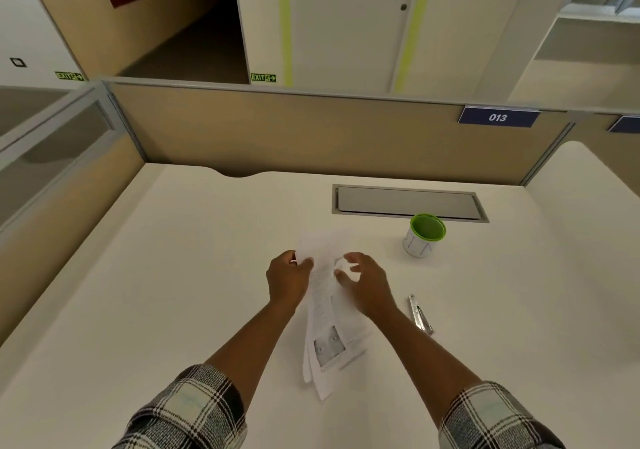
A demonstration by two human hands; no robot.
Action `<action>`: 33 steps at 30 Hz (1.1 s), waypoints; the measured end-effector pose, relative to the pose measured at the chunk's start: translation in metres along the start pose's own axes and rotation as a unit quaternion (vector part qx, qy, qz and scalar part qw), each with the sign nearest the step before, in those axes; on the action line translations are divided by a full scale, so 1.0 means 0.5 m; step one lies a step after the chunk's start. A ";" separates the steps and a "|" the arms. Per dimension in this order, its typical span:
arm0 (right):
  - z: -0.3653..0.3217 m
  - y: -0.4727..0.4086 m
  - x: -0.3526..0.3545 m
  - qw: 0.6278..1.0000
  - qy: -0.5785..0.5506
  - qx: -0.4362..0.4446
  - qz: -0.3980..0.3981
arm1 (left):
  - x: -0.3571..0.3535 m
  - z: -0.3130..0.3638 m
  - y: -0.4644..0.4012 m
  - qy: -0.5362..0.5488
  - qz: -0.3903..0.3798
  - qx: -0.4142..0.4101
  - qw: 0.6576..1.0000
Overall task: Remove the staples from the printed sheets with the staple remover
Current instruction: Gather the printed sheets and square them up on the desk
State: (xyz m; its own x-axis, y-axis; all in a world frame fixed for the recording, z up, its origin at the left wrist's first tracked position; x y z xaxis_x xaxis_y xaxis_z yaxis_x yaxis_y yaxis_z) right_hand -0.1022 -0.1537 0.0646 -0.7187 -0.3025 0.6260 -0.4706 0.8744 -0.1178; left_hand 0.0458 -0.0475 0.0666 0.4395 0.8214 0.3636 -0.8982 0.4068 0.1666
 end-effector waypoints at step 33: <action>-0.037 -0.031 -0.006 0.995 -0.074 -0.025 -0.054 | -0.056 0.025 0.023 0.068 -0.180 0.060 0.980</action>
State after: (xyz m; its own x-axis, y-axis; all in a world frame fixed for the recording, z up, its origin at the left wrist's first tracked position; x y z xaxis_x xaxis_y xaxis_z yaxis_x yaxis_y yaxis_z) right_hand -0.0836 -0.1592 0.0787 -0.7344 -0.4448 0.5125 -0.5255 0.8506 -0.0148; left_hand 0.0228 -0.0706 0.0696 0.7175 0.6826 0.1387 -0.6768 0.6363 0.3702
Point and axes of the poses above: each hand's wrist, its own y-axis away from the middle knuckle, its own x-axis out of the back of the hand, z = x × y, the point moved 6 cm from there along -y, towards the middle knuckle, and after that the axes turned 9 degrees about z, right-handed, at the moved point
